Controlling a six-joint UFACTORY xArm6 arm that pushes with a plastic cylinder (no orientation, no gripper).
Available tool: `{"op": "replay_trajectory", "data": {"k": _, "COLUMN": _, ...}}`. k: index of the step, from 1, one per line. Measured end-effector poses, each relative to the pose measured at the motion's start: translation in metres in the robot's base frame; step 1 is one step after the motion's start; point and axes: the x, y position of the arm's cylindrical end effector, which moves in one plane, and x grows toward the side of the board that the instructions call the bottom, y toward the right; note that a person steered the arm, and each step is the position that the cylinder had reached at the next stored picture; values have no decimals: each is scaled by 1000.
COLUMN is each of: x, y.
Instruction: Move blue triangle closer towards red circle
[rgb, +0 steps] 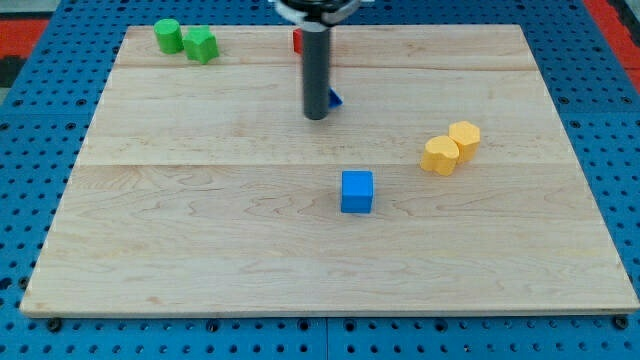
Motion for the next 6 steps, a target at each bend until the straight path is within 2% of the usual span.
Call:
{"op": "replay_trajectory", "data": {"k": 1, "x": -12, "y": 10}}
{"op": "replay_trajectory", "data": {"k": 3, "x": -4, "y": 67}}
{"op": "replay_trajectory", "data": {"k": 4, "x": -37, "y": 57}}
{"op": "replay_trajectory", "data": {"k": 6, "x": -40, "y": 19}}
